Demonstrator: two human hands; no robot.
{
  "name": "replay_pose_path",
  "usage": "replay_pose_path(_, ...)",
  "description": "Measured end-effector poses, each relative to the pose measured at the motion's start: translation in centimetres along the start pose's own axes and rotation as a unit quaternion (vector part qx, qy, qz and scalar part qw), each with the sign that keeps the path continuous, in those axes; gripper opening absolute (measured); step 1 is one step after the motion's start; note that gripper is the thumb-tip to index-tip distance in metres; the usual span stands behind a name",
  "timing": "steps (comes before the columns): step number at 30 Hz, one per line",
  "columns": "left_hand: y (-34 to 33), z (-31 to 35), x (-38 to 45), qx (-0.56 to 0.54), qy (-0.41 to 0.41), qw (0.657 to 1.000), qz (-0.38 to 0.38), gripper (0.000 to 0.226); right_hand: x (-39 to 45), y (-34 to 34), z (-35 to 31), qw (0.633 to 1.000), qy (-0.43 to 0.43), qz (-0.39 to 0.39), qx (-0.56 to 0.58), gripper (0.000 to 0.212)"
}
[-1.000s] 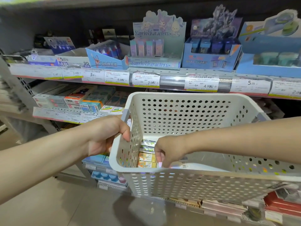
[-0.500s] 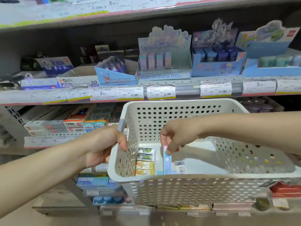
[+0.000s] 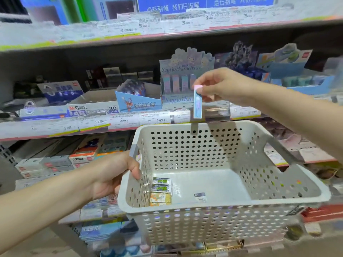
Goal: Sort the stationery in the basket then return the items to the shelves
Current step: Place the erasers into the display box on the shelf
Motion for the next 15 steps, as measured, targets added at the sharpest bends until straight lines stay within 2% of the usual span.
replay_pose_path(2,0.1,0.1,0.3,0.002,0.003,1.000,0.001,0.077,1.9,1.6,-0.2,0.996,0.018,0.082,0.008,0.010)
replay_pose_path(5,0.2,0.2,0.7,-0.009,0.001,1.000,0.014,0.075,4.6,2.4,0.3,0.989,0.049,0.137,0.002,0.016)
replay_pose_path(10,0.3,0.5,0.7,-0.012,-0.009,1.000,0.025,0.070,7.7,1.9,0.9,0.984,0.075,0.159,-0.011,0.023)
replay_pose_path(15,0.4,0.6,1.3,0.004,0.016,0.999,0.031,0.075,9.1,0.7,0.8,0.986,0.076,0.143,-0.034,0.024)
Point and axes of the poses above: each hand's wrist, its own x-axis towards the middle knuckle, its own y-axis out of the back of the hand, z = x × y, the point moved 6 cm from there along x, towards the middle knuckle, and after that the axes turned 15 degrees about z, right-handed, at the moved point
